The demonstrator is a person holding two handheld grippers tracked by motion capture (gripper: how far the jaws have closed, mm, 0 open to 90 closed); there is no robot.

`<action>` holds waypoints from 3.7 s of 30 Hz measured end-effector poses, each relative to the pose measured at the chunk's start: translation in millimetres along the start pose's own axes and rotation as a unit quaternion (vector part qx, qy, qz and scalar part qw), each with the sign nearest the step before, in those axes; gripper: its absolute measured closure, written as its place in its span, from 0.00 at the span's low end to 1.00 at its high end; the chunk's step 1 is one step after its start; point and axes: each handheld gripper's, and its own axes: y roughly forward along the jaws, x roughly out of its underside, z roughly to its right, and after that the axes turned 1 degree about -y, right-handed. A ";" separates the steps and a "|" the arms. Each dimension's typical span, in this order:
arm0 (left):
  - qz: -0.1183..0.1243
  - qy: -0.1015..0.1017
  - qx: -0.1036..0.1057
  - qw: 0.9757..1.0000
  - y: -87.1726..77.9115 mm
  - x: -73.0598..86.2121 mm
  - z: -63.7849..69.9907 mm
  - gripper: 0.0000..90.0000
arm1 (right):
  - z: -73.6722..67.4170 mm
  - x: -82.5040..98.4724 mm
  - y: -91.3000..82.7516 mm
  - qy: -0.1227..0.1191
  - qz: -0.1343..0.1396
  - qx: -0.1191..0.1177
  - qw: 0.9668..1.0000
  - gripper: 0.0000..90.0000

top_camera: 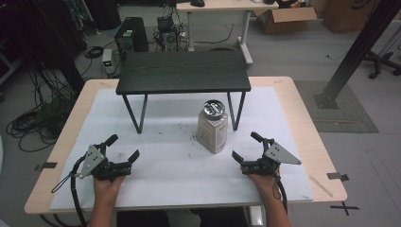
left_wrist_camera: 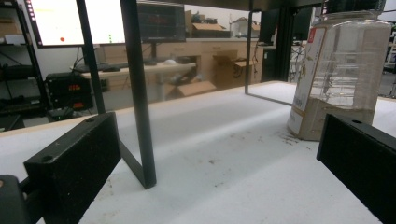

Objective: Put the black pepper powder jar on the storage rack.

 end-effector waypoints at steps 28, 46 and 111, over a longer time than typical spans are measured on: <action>-0.004 0.001 0.000 1.000 0.8 -0.4 -0.1 0.00 | 2.1 -0.7 0.3 0.008 0.003 -0.008 1.000 0.00; -0.003 0.004 -0.002 1.000 0.6 -0.4 0.5 0.00 | 0.7 -50.9 33.6 0.004 0.017 -0.024 1.000 0.00; -0.002 0.000 -0.001 1.000 0.5 -0.4 0.0 0.00 | -9.3 -55.1 121.8 0.032 -0.072 -0.044 0.996 0.00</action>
